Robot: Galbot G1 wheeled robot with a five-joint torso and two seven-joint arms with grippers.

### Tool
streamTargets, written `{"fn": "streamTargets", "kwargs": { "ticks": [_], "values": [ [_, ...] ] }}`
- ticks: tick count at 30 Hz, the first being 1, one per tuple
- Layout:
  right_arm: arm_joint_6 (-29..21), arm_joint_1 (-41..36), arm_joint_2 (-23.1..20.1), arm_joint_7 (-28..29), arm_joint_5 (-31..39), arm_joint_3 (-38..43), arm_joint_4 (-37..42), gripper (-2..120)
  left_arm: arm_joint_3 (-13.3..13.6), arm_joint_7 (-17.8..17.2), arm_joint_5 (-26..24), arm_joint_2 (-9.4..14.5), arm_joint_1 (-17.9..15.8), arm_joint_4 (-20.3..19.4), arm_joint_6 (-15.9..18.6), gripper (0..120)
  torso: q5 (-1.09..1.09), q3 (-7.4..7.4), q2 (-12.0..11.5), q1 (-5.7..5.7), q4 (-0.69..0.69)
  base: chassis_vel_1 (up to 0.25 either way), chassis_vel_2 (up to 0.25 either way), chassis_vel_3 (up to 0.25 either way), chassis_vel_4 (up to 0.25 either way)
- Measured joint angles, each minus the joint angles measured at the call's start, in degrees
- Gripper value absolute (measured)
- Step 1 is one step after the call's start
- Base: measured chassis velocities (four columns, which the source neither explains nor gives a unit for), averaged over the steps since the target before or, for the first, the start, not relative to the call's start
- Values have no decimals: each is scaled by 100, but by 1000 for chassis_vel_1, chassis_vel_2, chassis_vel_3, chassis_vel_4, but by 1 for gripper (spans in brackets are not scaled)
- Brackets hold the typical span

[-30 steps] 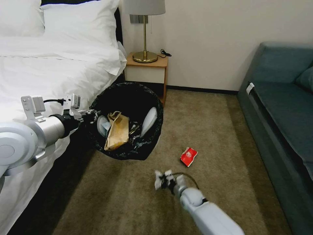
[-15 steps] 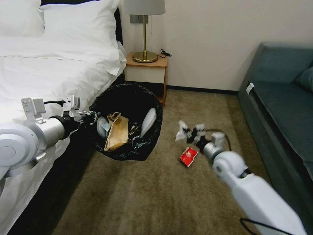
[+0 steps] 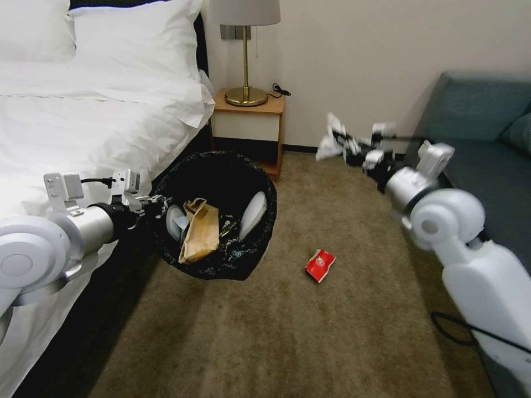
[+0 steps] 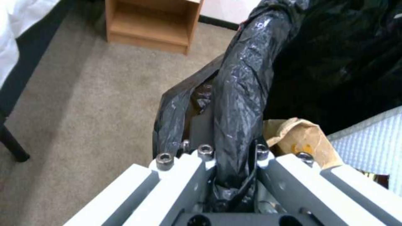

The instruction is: Pick up the trash bin, then pick up the garbage on the floor and place it into the trash bin.

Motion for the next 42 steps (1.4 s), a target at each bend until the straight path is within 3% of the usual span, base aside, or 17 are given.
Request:
{"fn": "streamTargets", "kwargs": {
  "ticks": [9,12,14,19,24,40,42],
  "values": [
    [-233,456,78,-359,133,-871,373,0,427,198,-12,245,-218,36,1,1,0,0,0,0,0,0,0,0,0],
    [-251,482,78,-359,153,-981,437,0,468,212,-7,259,-242,33,1,1,0,0,0,0,0,0,0,0,0],
    [-309,606,105,-343,221,-1458,638,0,695,212,0,241,-452,61,1,1,0,0,0,0,0,0,0,0,0],
    [-405,679,105,-228,231,-2002,831,0,932,178,-14,196,-715,114,1,1,0,0,0,0,0,0,0,0,0],
    [-513,680,95,-106,200,-2327,962,2,995,158,-74,197,-813,126,1,1,0,0,0,0,-1,0,0,0,0],
    [-566,831,206,83,-4,-2562,919,58,908,140,-176,285,-788,117,1,1,0,0,0,0,0,0,0,0,0],
    [-558,871,241,84,-13,-2552,918,71,905,141,-173,280,-788,114,1,1,0,0,0,0,0,0,0,0,0]
  ]
}}
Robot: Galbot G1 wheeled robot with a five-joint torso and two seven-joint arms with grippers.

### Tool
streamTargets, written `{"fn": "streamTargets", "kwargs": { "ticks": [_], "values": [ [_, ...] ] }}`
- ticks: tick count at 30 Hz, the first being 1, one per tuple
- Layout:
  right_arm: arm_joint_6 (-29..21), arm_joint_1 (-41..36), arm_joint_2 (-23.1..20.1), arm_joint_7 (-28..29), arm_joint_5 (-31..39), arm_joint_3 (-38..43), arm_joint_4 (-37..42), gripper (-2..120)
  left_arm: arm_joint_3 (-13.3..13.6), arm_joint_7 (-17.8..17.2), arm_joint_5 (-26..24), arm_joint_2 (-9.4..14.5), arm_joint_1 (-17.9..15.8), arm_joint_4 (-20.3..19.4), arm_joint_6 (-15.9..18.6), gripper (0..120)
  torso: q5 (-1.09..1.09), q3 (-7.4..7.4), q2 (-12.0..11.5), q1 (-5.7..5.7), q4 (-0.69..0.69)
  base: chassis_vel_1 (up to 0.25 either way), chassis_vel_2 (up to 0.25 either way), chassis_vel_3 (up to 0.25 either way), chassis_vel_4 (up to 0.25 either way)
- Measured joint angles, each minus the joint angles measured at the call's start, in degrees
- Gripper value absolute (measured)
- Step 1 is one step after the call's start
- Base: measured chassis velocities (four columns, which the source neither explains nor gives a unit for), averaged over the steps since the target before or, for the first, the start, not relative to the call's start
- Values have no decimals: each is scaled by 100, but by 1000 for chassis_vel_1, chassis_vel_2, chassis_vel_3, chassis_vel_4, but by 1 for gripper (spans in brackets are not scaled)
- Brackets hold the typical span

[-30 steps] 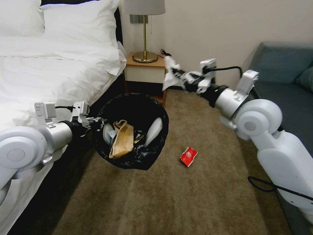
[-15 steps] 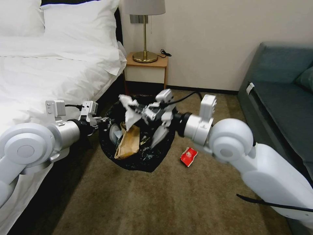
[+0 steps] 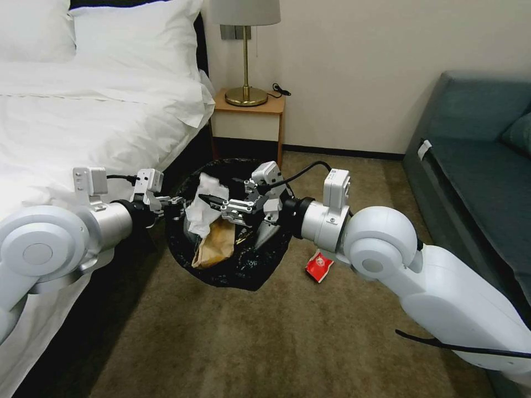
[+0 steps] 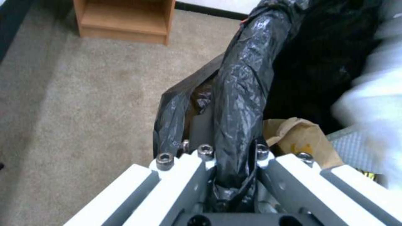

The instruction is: Pick up the trash bin, then pick up the garbage on the floor and place it into the trash bin.

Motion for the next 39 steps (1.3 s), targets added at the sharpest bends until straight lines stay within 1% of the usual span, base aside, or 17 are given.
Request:
{"fn": "streamTargets", "kwargs": {
  "ticks": [1,3,4,6,7,8,10,23,25,26,28,30,33,34,35,38,39],
  "values": [
    [0,0,0,0,0,0,0,71,0,0,0,0,0,0,0,1,0,0,0,0,0,0,0,0,0],
    [13,32,31,1,-14,12,-6,82,-19,3,0,2,7,-11,0,1,0,0,0,0,0,0,0,0,0],
    [13,32,31,1,-14,12,-6,82,-19,3,0,2,7,-11,0,1,0,0,0,0,0,0,0,0,0],
    [28,44,47,2,-22,19,-7,89,-48,11,5,14,33,-12,-1,1,0,0,0,0,0,0,0,0,0],
    [28,44,47,2,-22,19,-7,89,-48,11,5,14,33,-12,-1,1,0,0,0,0,0,0,0,0,0],
    [42,57,57,3,-24,41,4,97,-80,20,11,26,66,-13,-1,1,0,0,0,0,0,0,0,0,0],
    [50,79,63,3,-20,73,30,99,-106,23,18,31,91,-13,-1,1,0,0,0,0,0,0,0,0,0],
    [109,357,34,-31,250,681,115,100,-139,31,81,-14,182,-7,-1,1,1,0,0,0,0,0,0,0,0],
    [339,524,29,-21,538,883,78,100,-178,26,95,-45,209,22,-1,1,1,0,0,0,-1,0,0,0,0],
    [339,524,29,-21,538,883,78,100,-178,26,95,-45,209,22,-1,1,1,0,0,0,-1,0,0,0,0],
    [582,628,42,79,609,981,-39,100,-229,23,109,-66,269,31,-1,1,0,0,0,0,0,0,0,0,0],
    [669,642,47,140,608,1035,-116,100,-254,20,114,-76,304,33,-1,1,0,0,0,0,0,0,0,0,0],
    [786,548,37,286,540,1170,-254,100,-306,19,154,-98,393,37,-1,1,0,-1,0,0,1,0,0,0,0],
    [842,337,-11,435,434,1276,-341,100,-353,9,172,-129,445,33,-1,1,1,0,0,0,1,0,0,0,0],
    [842,337,-11,435,434,1276,-341,100,-353,9,172,-129,445,33,-1,1,1,0,0,0,1,0,0,0,0],
    [885,-243,-148,808,183,1539,-375,100,-436,-58,189,-200,536,-15,-1,1,2,0,0,0,-1,0,0,0,0],
    [885,-243,-148,808,183,1539,-375,100,-436,-58,189,-200,536,-15,-1,1,2,0,0,0,-1,0,0,0,0]
  ]
}}
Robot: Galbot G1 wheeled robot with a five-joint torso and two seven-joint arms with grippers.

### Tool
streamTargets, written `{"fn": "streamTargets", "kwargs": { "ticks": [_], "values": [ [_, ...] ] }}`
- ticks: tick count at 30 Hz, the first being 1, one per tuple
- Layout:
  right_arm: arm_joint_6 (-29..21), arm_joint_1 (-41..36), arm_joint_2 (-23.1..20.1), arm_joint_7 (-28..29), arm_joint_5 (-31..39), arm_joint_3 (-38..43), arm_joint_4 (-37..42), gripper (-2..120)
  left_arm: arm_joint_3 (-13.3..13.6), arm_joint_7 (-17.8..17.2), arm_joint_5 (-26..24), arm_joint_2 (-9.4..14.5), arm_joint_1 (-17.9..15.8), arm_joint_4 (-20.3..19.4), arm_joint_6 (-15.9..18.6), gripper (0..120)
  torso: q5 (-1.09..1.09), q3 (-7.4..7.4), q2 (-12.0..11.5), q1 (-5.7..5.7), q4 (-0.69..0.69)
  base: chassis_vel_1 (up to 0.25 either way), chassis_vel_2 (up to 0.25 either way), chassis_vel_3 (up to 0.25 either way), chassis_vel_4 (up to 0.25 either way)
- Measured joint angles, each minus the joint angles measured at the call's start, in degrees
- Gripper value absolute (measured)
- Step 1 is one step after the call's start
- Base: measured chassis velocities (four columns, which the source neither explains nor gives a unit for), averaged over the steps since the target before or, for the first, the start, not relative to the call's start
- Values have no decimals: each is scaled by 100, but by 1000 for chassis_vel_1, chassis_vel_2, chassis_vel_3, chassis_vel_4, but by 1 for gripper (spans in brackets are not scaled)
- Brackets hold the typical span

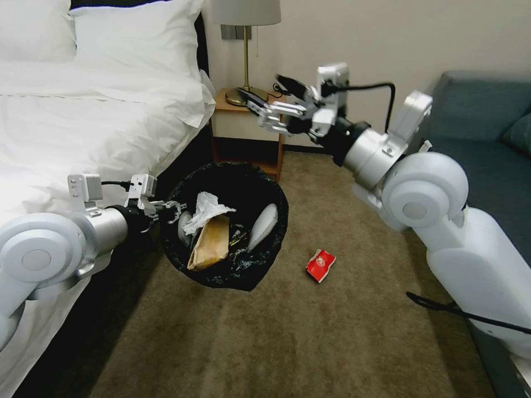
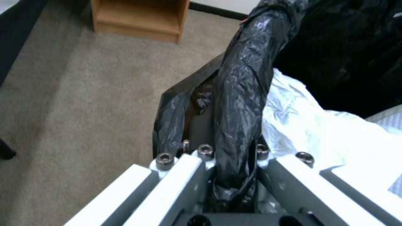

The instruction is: Pick up the trash bin, then pick up the garbage on the floor and place it into the trash bin.

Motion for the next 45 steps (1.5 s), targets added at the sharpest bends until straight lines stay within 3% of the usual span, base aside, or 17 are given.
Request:
{"fn": "streamTargets", "kwargs": {
  "ticks": [6,8,16,18,28,36,45],
  "values": [
    [62,-711,-31,462,-360,415,-44,100,-75,-131,9,-87,74,-68,0,1,0,0,0,0,0,0,0,0,0],
    [162,-1282,-36,659,-859,713,-127,100,-124,-147,62,-90,111,-86,0,1,-2,0,0,0,1,0,0,0,0],
    [565,-2581,-8,669,-1960,1423,-164,100,-227,-182,146,-149,167,-112,0,1,1,0,0,0,-2,0,0,0,0],
    [1078,-3188,50,609,-2447,1776,-187,100,-236,-221,151,-173,169,-146,0,1,-1,0,0,0,0,0,0,0,0],
    [1486,-4305,361,465,-3388,2465,-246,100,-266,-243,204,-187,213,-191,0,1,-1,-1,0,0,1,0,0,0,0],
    [1511,-5314,618,363,-3688,3028,173,100,-170,-220,203,-198,103,-164,0,1,-2,-1,0,-1,-1,0,0,0,0],
    [1436,-5591,800,263,-3723,3240,358,100,-167,-229,154,-214,148,-251,0,1,-2,0,0,-1,1,0,0,0,0]
  ]
}}
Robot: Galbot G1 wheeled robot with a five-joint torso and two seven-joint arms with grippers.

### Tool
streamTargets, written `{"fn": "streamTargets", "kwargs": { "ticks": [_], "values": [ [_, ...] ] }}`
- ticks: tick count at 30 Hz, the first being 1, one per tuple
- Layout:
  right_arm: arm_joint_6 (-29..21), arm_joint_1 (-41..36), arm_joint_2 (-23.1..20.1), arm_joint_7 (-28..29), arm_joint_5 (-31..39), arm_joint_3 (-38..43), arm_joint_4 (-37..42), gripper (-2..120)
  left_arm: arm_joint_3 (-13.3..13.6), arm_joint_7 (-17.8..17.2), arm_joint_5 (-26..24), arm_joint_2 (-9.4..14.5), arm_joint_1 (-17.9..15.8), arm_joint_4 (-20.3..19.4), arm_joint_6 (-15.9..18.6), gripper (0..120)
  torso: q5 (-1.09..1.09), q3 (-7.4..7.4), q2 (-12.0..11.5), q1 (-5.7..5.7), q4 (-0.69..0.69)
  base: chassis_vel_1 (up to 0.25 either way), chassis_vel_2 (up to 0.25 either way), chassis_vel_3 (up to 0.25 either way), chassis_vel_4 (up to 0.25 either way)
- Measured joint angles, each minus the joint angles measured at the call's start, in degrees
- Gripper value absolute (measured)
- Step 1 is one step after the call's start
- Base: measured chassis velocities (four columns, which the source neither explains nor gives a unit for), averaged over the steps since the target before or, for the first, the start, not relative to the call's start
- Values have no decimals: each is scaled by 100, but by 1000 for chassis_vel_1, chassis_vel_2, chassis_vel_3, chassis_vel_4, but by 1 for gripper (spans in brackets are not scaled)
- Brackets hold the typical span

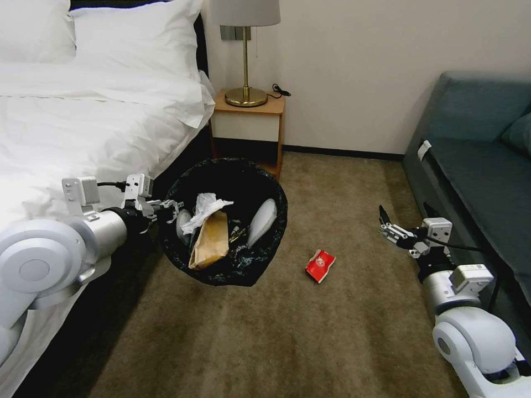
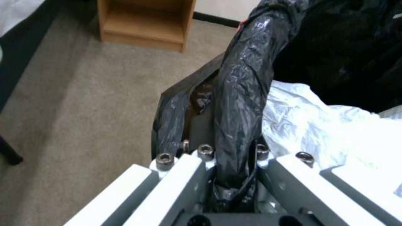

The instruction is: Pick up the trash bin, then pick up the garbage on the floor and place it into the trash bin.

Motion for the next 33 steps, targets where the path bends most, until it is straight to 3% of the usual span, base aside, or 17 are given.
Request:
{"fn": "streamTargets", "kwargs": {
  "ticks": [33],
  "values": [
    [-57,-158,406,-77,-189,-125,32,100,-17,19,-39,-38,75,-48,0,1,0,0,0,1,0,-49,47,49,-49]
  ]
}}
